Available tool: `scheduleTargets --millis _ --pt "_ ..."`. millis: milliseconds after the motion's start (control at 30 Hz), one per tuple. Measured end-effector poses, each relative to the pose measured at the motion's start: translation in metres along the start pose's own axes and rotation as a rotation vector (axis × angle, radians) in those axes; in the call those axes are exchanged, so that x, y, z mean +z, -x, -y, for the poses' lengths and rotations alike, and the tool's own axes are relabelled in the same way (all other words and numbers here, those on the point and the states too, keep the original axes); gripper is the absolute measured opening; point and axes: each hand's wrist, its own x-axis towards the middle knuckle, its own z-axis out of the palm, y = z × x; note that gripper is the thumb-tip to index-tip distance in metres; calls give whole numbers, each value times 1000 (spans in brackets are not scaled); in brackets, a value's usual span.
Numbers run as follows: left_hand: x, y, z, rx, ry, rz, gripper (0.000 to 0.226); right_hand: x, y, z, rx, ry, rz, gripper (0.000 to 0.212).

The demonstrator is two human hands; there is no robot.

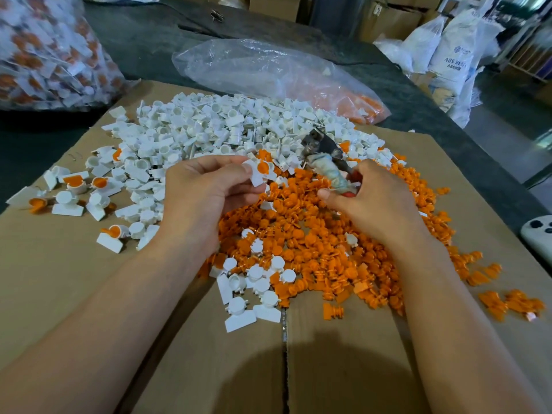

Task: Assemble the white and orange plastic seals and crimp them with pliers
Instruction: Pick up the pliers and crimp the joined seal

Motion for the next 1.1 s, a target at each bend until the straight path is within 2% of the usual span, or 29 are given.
scheduleTargets --millis 200,433,533,667,800,900,1033,1100 --pt "-1 1 -2 -39 7 -6 13 3 -7 -13 62 89 8 62" --pt "-2 1 -4 -62 39 -3 12 7 -11 -18 41 137 -5 68" --pt "-3 -1 -4 -80 139 -30 14 10 -12 -20 28 192 15 69" --pt "-5 -4 -6 -64 279 -116 11 14 -14 -20 22 258 60 75" --pt "-13 -9 -9 0 481 -245 7 14 -15 -21 35 220 85 74" --pt "-20 -12 -14 -5 615 -355 19 13 -14 -21 45 173 96 73" --pt "-27 -13 -22 38 739 -461 19 13 -14 -19 35 178 112 75" --pt "-33 -16 -22 51 766 -505 29 13 -14 -19 40 175 118 76"
